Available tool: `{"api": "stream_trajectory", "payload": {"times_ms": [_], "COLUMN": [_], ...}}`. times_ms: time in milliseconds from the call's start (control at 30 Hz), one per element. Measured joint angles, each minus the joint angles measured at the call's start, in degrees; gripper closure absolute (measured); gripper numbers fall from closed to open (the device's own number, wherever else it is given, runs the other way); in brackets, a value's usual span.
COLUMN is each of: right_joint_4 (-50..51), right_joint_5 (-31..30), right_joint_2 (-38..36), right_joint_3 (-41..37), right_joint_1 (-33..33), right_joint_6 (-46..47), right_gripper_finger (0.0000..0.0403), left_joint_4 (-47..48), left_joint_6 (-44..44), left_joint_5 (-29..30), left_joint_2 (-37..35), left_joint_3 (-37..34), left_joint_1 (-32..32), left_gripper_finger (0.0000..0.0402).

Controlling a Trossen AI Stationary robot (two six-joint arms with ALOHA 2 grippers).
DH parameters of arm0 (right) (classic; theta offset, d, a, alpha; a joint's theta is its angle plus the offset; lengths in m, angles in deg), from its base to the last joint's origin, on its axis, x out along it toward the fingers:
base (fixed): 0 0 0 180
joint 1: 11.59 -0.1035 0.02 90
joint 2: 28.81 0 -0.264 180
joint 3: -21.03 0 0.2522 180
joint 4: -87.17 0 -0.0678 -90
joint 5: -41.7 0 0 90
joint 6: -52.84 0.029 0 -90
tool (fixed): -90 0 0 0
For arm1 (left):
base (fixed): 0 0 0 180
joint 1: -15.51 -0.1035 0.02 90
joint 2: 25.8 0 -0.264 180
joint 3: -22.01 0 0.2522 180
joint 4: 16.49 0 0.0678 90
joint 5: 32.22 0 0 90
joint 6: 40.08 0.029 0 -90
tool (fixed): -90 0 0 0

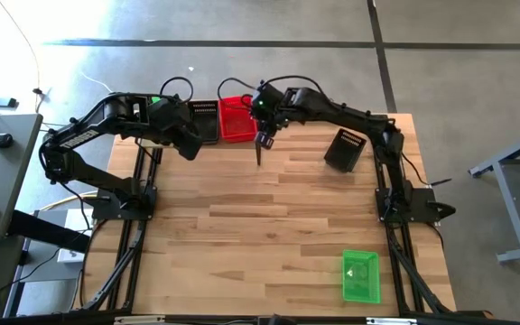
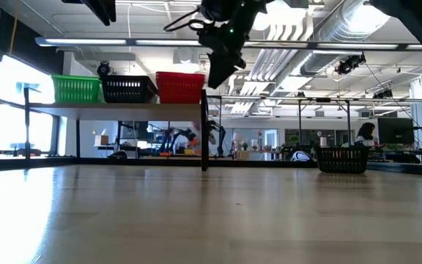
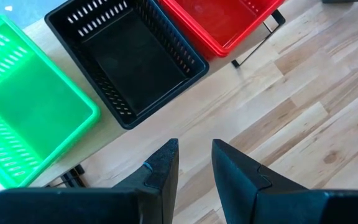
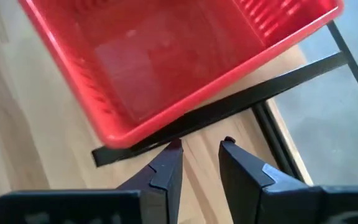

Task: Stack baskets on shelf by color
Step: Stack the red bin on top of the red bin on the shelf, then stack the black bin on top of the black bin on the shelf

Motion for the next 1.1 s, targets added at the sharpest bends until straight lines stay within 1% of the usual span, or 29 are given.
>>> {"api": "stream_trajectory", "payload": {"times_ms": [100,400,433,500,567,867,967,1100], "right_joint_4": [-1.2,-2.7,-2.7,-2.0,0.0,10.5,14.7,21.2], "right_joint_5": [1.2,1.4,1.3,-1.3,-3.5,-3.6,-4.0,-7.0], "right_joint_2": [0.0,0.0,0.0,0.0,-0.1,-1.3,-1.5,-1.7], "right_joint_3": [-0.3,0.2,0.2,0.2,0.2,0.2,0.2,0.2], "right_joint_1": [-0.7,-2.3,-2.5,-2.7,-2.7,-3.5,-4.5,-6.1], "right_joint_6": [0.0,0.0,0.1,0.8,1.8,7.8,10.2,12.4], "right_gripper_finger": [0.0311,0.0311,0.0311,0.0311,0.0311,0.0311,0.0311,0.0311], "left_joint_4": [0.0,0.0,0.0,0.0,0.0,-0.1,0.0,-0.4], "left_joint_6": [0.5,1.6,1.6,1.6,2.5,7.8,8.0,8.0], "left_joint_5": [0.0,0.0,0.0,0.0,0.0,0.0,0.0,0.0], "left_joint_2": [0.0,0.0,0.0,0.0,0.0,0.0,-0.1,-1.3], "left_joint_3": [0.0,0.0,0.0,0.0,0.0,-0.1,-1.6,-3.6], "left_joint_1": [0.0,0.0,0.0,0.0,0.0,0.0,0.8,2.2], "left_gripper_finger": [0.0315,0.0315,0.0315,0.0315,0.0315,0.0315,0.0315,0.0315]}}
